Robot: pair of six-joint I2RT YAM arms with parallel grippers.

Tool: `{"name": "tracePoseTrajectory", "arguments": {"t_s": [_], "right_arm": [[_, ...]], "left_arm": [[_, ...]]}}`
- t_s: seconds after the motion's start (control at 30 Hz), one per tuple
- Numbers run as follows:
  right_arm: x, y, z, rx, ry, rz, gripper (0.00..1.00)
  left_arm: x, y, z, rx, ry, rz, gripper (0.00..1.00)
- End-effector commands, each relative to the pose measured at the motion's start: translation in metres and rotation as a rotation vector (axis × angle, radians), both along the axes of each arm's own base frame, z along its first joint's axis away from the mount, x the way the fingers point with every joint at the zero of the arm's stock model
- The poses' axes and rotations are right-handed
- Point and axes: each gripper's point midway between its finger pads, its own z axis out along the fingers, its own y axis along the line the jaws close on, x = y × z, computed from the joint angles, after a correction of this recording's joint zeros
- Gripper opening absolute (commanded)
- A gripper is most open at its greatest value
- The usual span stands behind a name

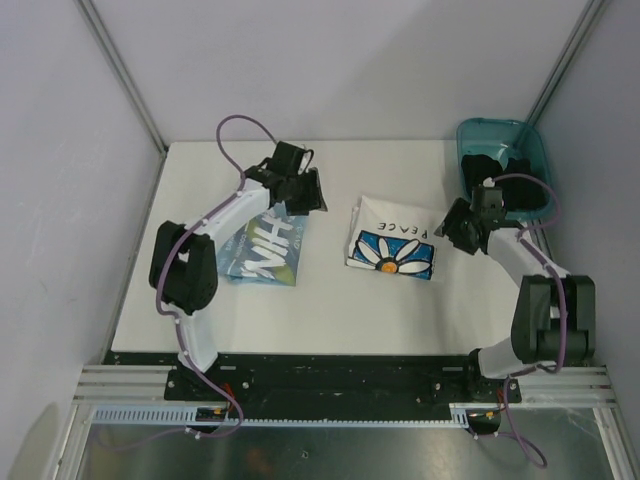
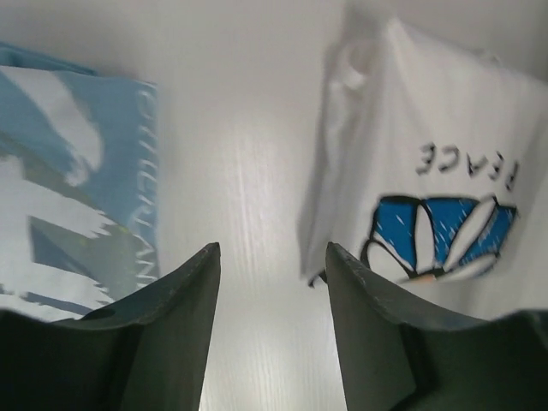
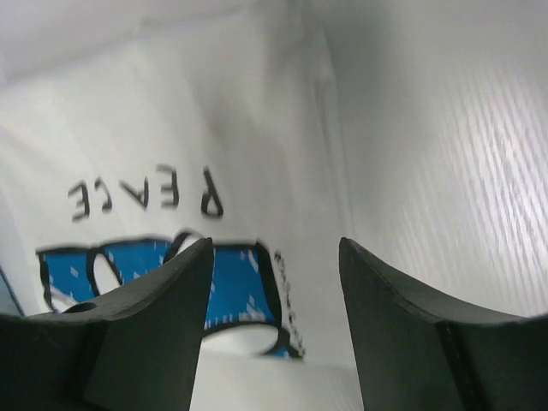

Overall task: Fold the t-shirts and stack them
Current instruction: Put the neatly folded tshirt into the corner of the board with both arms

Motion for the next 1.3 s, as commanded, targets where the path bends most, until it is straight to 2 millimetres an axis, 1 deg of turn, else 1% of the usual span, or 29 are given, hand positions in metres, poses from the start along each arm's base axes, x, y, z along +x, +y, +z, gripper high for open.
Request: {"name": "tracePoseTrajectory", "arguments": {"t_s": [0.0, 0.07, 0.17, 0.27, 0.37, 0.43, 0.63, 0.7, 0.93, 1.03, 1.1, 1.27], "right_arm": [[0.048, -0.011, 0.005, 0.008, -0.102, -0.029, 0.65], [0.056, -0.015, -0.002, 0.000, -0.104, -0.031, 0.66], [0.065, -0.020, -0.009, -0.007, -0.104, -0.030, 0.66], [0.073, -0.021, -0.013, -0.003, -0.112, -0.025, 0.66], [0.078, -0.021, -0.015, 0.001, -0.113, -0.027, 0.66], [0.079, -0.022, -0.017, -0.002, -0.108, -0.030, 0.66], [0.081, -0.025, -0.025, -0.017, -0.088, -0.042, 0.65], [0.081, -0.025, -0.029, -0.032, -0.081, -0.045, 0.65], [0.082, -0.022, -0.039, -0.052, -0.062, -0.040, 0.65], [0.082, -0.019, -0.039, -0.056, -0.065, -0.036, 0.64], [0.082, -0.018, -0.039, -0.059, -0.064, -0.033, 0.64], [0.083, -0.018, -0.040, -0.059, -0.059, -0.031, 0.64]], "left_arm": [[-0.041, -0.041, 0.008, -0.096, 0.014, -0.251, 0.57], [-0.052, -0.053, -0.001, -0.121, 0.047, -0.297, 0.59], [-0.063, -0.072, -0.011, -0.142, 0.073, -0.353, 0.63], [-0.070, -0.086, -0.021, -0.149, 0.096, -0.381, 0.67], [-0.075, -0.096, -0.031, -0.156, 0.124, -0.390, 0.67], [-0.077, -0.097, -0.038, -0.148, 0.140, -0.374, 0.66], [-0.073, -0.081, -0.068, -0.052, 0.163, -0.229, 0.61], [-0.073, -0.079, -0.076, -0.041, 0.166, -0.194, 0.60], [-0.087, -0.082, -0.095, -0.087, 0.212, -0.130, 0.59], [-0.093, -0.083, -0.099, -0.133, 0.226, -0.101, 0.59], [-0.097, -0.084, -0.097, -0.166, 0.228, -0.091, 0.57], [-0.105, -0.086, -0.085, -0.213, 0.207, -0.111, 0.57]]}}
